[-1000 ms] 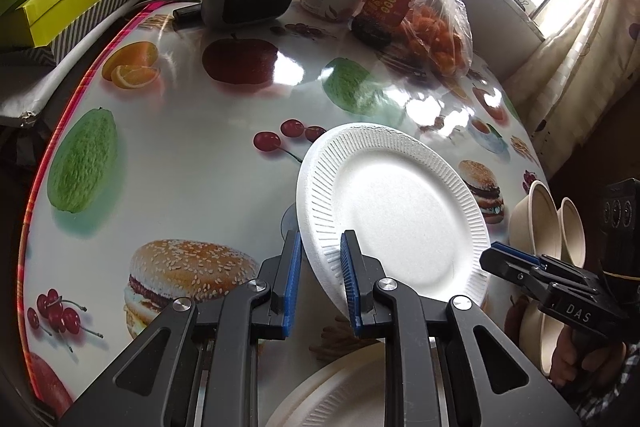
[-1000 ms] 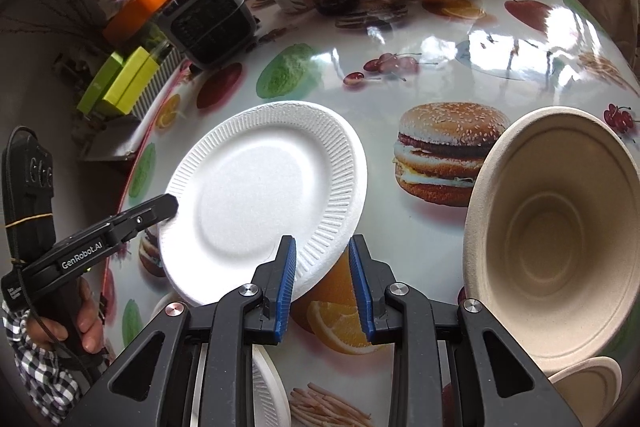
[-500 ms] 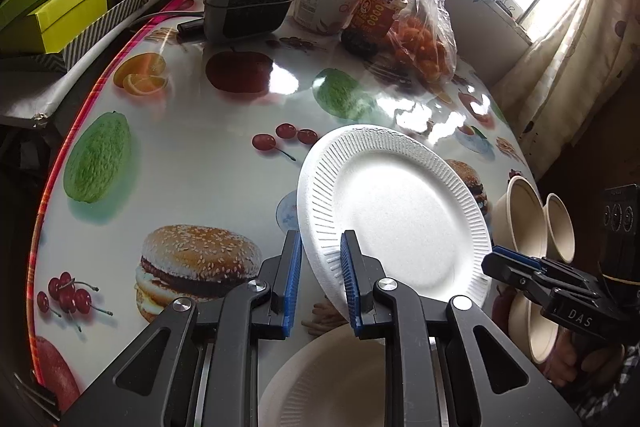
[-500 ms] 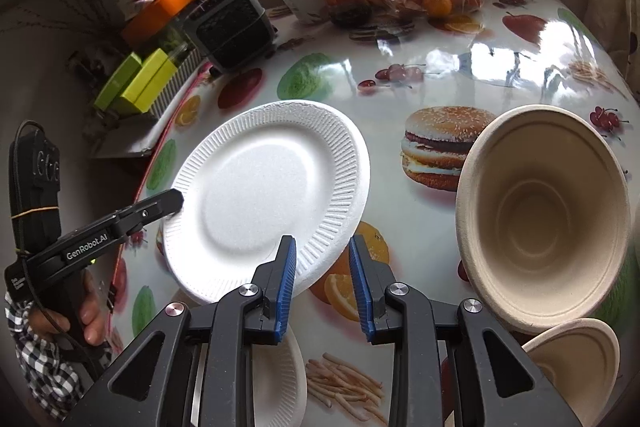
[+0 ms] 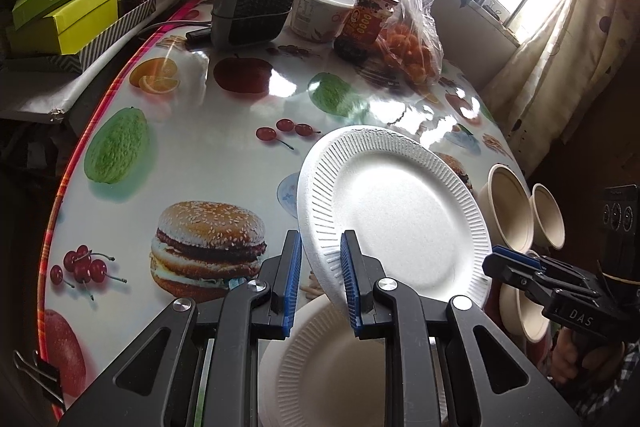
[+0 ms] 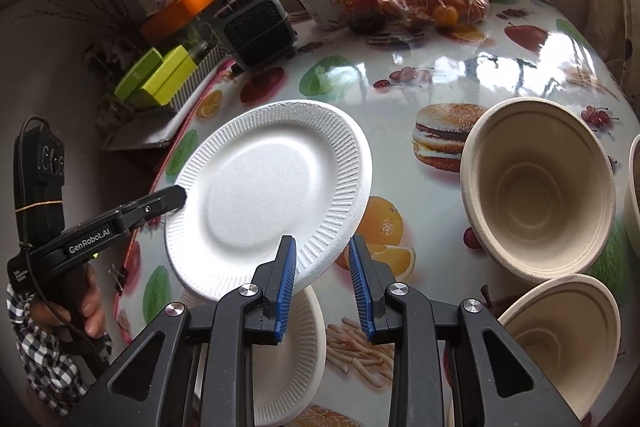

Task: Organize plates and bowls
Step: 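Lift the plate with the left gripper and carry it to the plate stack, then lower the held plate onto the plate stack with the left gripper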

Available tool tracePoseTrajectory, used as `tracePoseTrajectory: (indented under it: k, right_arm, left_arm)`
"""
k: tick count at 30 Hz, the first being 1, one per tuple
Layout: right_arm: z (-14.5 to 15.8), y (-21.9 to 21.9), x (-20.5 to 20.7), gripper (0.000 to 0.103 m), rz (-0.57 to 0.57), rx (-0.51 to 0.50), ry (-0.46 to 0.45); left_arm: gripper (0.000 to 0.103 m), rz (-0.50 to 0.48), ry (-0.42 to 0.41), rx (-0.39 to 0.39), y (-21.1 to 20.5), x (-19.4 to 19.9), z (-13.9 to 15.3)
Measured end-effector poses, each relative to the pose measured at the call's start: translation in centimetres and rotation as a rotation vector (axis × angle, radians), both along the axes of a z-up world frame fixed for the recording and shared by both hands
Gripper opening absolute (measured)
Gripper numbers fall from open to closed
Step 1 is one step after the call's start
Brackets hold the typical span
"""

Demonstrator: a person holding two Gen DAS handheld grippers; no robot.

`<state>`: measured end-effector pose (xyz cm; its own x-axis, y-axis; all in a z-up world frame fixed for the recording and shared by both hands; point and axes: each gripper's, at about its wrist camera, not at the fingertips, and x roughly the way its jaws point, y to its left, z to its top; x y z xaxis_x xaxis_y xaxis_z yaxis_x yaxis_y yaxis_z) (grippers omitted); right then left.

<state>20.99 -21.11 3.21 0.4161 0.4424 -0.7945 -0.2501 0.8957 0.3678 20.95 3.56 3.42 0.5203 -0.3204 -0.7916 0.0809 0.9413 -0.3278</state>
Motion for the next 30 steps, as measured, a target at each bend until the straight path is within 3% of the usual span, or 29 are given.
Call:
tracePoseTrajectory:
  k: [15,30]
  right_arm:
    - [0.0,0.5,-4.5,0.027,0.047,-0.008,-0.018]
    - [-1.7,0.9,-7.9,0.027,0.081,-0.015,0.004]
  left_arm:
    - [0.021,0.007,-0.026,-0.011,0.5,-4.7,0.2]
    - [0.021,0.02,0.002,-0.037,1.2,-9.3,-2.0]
